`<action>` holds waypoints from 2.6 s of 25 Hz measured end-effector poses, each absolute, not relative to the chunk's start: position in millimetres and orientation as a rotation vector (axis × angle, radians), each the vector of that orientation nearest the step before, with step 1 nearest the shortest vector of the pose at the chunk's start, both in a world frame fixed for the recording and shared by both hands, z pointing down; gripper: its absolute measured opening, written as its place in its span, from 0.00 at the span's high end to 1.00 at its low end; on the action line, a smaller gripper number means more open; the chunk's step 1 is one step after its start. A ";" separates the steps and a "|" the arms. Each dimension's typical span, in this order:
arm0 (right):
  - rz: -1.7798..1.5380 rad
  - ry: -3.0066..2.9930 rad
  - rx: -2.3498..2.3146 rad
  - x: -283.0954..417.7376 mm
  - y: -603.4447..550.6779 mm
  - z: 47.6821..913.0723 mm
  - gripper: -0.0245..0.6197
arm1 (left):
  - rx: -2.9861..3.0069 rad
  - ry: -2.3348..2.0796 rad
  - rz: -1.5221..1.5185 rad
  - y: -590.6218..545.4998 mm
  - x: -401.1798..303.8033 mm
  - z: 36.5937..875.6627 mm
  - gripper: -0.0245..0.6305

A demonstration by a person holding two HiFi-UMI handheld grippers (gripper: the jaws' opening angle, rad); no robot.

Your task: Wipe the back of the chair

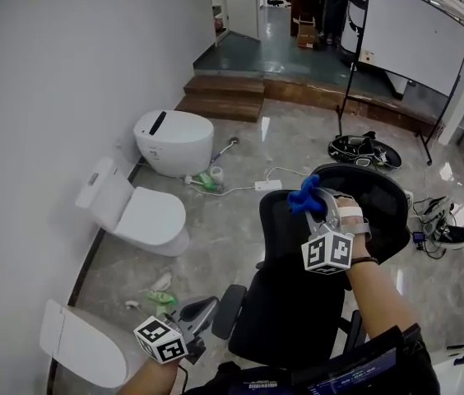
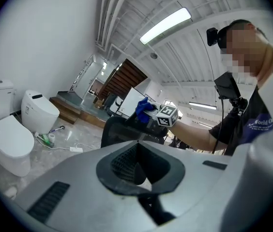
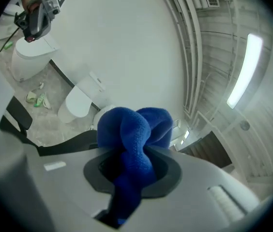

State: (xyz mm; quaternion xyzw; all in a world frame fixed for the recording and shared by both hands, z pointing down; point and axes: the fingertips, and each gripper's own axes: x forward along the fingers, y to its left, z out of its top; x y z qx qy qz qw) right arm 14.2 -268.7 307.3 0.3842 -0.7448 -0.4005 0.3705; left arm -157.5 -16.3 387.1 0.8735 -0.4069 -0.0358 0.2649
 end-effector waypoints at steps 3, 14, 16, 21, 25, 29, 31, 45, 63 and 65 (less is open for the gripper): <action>-1.015 -1.940 1.002 12.9 -271.1 305.3 0.86 | 2.347 -1.120 -0.090 -11.6 -164.8 386.8 0.96; -0.912 -1.586 1.074 169.8 -276.3 320.8 0.86 | 2.389 -1.025 -0.065 -19.2 -108.3 376.8 0.96; -0.880 -1.532 1.082 204.2 -267.6 322.6 0.86 | 2.415 -0.986 -0.061 -22.8 -92.7 376.9 0.96; -0.819 -1.470 1.112 256.3 -240.7 315.5 0.86 | 2.450 -0.924 -0.066 -24.9 -70.6 376.3 0.96; -0.883 -1.562 1.099 217.0 -229.8 311.3 0.86 | 2.448 -0.926 -0.077 -22.9 -75.3 376.1 0.96; -1.045 -1.701 0.944 104.9 -225.2 334.4 0.86 | 2.413 -0.975 -0.085 -13.7 -102.5 380.2 0.96; -1.091 -1.747 0.900 56.4 -229.0 347.3 0.86 | 2.390 -1.003 -0.081 -6.9 -117.7 387.1 0.96; -1.080 -1.541 0.862 76.8 -265.7 402.7 0.86 | 2.339 -1.045 -0.041 0.4 -139.9 403.4 0.96; -0.496 -1.874 1.068 213.0 -187.9 434.3 0.86 | 2.419 -0.836 -0.017 -25.9 -37.0 405.1 0.96; -0.191 -2.161 1.034 149.5 -191.1 462.6 0.86 | 2.398 -0.863 -0.010 -23.1 -55.7 414.0 0.96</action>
